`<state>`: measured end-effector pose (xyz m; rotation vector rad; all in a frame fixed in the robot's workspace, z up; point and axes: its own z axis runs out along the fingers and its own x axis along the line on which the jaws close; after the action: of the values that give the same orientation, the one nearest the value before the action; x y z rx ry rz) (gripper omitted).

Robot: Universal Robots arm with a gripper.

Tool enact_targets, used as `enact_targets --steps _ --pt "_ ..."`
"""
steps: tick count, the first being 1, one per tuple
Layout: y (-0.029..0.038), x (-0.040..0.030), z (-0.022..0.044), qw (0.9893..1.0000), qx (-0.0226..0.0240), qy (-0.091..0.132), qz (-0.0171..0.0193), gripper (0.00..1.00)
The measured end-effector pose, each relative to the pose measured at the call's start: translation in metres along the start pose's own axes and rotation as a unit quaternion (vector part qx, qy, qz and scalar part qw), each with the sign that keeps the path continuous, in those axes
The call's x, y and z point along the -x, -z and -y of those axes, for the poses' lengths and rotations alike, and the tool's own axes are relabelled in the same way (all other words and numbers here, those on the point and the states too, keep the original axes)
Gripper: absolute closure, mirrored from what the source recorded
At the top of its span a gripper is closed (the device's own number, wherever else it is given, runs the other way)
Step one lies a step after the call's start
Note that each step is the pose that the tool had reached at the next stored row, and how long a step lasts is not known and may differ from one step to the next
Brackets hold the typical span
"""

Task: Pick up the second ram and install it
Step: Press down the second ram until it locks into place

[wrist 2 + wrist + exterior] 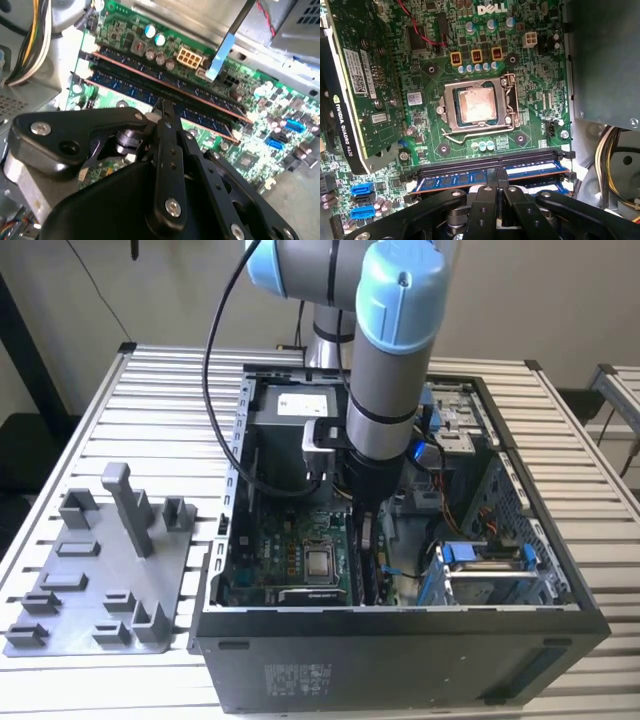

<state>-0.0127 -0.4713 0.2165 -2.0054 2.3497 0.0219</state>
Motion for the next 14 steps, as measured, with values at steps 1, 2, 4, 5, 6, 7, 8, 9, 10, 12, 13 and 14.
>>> enact_targets --steps 1,2,4,5,6,7,8,9,10,12,13,14 --pt "0.0025 0.0005 0.0001 1.0000 0.0002 0.000 -0.0008 0.89" --pt "0.0048 0.0007 0.0001 1.0000 -0.0002 0.000 0.0016 0.89" --pt "0.0134 0.0007 0.0003 1.0000 -0.0003 0.000 0.0020 0.89" --pt "0.0179 0.0008 0.0004 1.0000 -0.0003 0.000 0.0020 0.89" --pt "0.0225 0.0010 0.0005 1.0000 -0.0003 0.000 0.0018 0.89" --pt "0.0270 0.0013 0.0006 1.0000 -0.0003 0.000 0.0019 0.89" --pt "0.0319 0.0014 0.0007 1.0000 -0.0003 0.000 0.0017 0.89" --pt "0.0362 0.0017 0.0008 1.0000 -0.0003 0.000 0.0018 0.89" --pt "0.0385 0.0018 0.0009 1.0000 -0.0002 0.000 0.0017 0.89" --pt "0.0392 0.0018 0.0009 1.0000 -0.0003 0.000 0.0019 0.89" --pt "0.0396 0.0018 0.0009 1.0000 -0.0003 0.000 0.0018 0.89" --pt "0.0399 0.0018 0.0009 1.0000 -0.0003 0.000 0.0018 0.89"
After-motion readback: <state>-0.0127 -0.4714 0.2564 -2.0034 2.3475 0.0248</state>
